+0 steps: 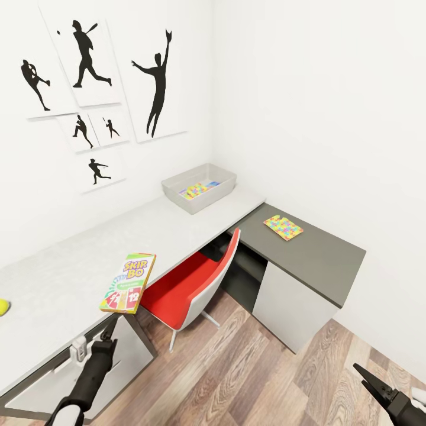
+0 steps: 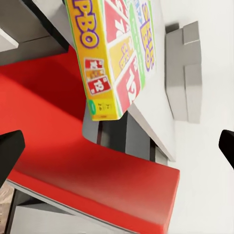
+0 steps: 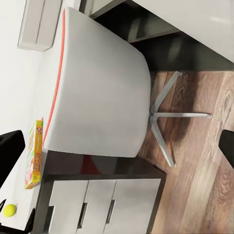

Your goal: Put all the toys in the child's room - the three board games (two on the bed and one on the table), the two jigsaw puzzles on the table, and the tennis ball on the table - inside the toy box on the table in the child's room.

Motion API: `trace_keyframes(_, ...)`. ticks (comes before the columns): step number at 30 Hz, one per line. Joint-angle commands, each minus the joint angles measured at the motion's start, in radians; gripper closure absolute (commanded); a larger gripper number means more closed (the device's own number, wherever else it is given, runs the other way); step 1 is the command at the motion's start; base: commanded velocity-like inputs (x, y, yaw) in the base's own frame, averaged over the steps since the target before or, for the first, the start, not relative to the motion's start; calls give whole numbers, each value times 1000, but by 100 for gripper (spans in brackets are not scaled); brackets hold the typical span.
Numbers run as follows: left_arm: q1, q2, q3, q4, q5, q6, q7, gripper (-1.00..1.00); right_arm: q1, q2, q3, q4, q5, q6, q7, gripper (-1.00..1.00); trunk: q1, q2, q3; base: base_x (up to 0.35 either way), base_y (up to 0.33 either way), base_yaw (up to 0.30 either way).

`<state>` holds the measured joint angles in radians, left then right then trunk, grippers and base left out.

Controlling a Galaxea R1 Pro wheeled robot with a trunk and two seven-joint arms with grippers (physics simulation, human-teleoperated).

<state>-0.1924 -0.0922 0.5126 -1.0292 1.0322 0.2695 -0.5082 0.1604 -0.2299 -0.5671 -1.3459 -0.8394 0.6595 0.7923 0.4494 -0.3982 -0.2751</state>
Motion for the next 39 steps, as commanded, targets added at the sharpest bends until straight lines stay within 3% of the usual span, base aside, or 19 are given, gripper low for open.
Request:
trace_keyframes(1,-1,-1,3,2,8,3,-3,-100,0,0,0,0,-6,7,-1,-100,1,-2,-2,0,0,0)
trace_keyframes(10,-1,1,-3,9,8,-39,-8,-100,0,0,0,3,-6,6,-1,-100,1,-2,-2,0,0,0)
trace_keyframes(39,-1,3,1,12,10,-42,-6,-100,0,0,0,2,-7,6,-2,-100,1,-2,-2,1,0,0)
